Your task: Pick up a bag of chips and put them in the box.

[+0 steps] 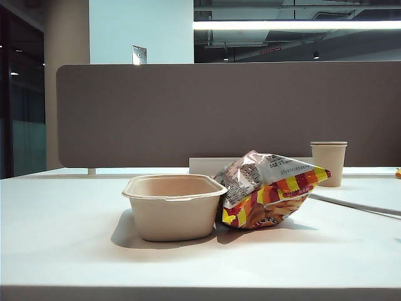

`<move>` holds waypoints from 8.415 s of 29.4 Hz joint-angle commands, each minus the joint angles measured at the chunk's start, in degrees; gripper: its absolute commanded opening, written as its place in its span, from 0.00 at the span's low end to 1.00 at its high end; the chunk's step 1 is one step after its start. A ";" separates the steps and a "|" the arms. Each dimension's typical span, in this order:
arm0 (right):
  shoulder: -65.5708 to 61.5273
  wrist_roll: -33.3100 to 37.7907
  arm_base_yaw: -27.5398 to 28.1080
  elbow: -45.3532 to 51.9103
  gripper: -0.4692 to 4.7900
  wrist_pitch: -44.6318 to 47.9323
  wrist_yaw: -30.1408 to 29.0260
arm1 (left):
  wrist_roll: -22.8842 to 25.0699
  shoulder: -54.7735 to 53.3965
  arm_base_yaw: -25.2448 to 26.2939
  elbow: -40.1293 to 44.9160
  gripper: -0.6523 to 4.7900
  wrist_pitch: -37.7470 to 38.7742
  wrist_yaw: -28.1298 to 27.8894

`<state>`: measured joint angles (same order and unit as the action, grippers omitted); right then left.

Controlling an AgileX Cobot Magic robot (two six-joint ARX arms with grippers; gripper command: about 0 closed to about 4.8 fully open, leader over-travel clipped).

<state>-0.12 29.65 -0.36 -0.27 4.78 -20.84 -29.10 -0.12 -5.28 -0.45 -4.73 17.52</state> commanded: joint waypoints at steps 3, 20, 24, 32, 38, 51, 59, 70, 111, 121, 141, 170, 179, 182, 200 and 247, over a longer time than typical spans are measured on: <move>-0.04 0.79 -0.09 -0.02 0.39 4.61 -5.03 | -0.07 -0.02 -0.04 -1.53 0.34 -1.11 5.84; -0.09 -1.11 -0.04 -11.98 0.39 -10.43 -4.55 | 2.25 -3.15 -0.04 -12.61 0.35 15.32 14.56; -1.44 -2.29 -0.04 -16.28 0.39 -18.21 -4.35 | 2.38 -6.62 -0.04 -15.12 0.35 16.33 19.98; -19.32 -6.51 -0.13 -30.60 0.39 -26.01 -8.04 | 5.81 -13.16 -0.07 -22.84 0.46 16.50 24.76; -33.29 -7.74 -0.24 -37.53 0.43 -26.29 -13.07 | 6.64 -18.86 -0.09 -26.58 0.47 20.22 29.22; -59.10 -11.39 -5.99 -44.02 0.50 -25.27 -15.30 | 9.66 -29.00 -1.07 -27.82 0.68 20.52 32.98; -73.46 -13.79 -8.00 -50.47 0.61 -23.58 -15.65 | 13.94 -37.99 -11.65 -27.93 0.68 18.16 25.24; -85.22 -15.43 -8.02 -53.66 0.95 -19.45 -22.23 | 13.44 -47.19 -28.11 -28.13 0.68 5.07 12.68; -96.43 -18.10 -14.49 -54.10 1.00 -13.16 -23.19 | 13.49 -48.96 -29.68 -28.13 0.68 3.72 12.70; -96.43 -19.23 -15.08 -54.07 1.00 -15.28 -17.81 | 13.49 -48.96 -29.68 -28.13 0.68 3.72 12.70; -96.45 -19.23 -15.08 -54.03 0.97 -15.47 -17.64 | 13.49 -48.96 -29.68 -28.13 0.68 3.63 12.70; -96.45 -20.70 -15.06 -54.03 0.63 -14.58 -17.88 | 13.49 -48.96 -29.68 -28.13 0.68 1.90 12.72; -96.43 -20.68 -15.02 -54.10 0.57 -13.42 -19.80 | 13.49 -48.96 -29.68 -28.13 0.68 1.90 12.72; -96.43 -20.68 -14.99 -54.10 0.57 -13.25 -19.80 | 13.51 -48.96 -29.68 -28.13 0.68 1.90 12.72; -96.37 -20.70 -14.97 -57.13 0.47 -13.68 -21.55 | 13.79 -48.96 -29.68 -28.13 0.68 1.90 12.72; -83.56 -13.97 -13.27 -57.24 0.47 -11.72 -30.21 | 14.10 -48.96 -29.62 -28.13 0.68 -1.75 13.11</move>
<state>-84.03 15.09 -12.75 -57.23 -8.38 -50.65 -15.20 -49.19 -34.87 -28.34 -5.02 30.37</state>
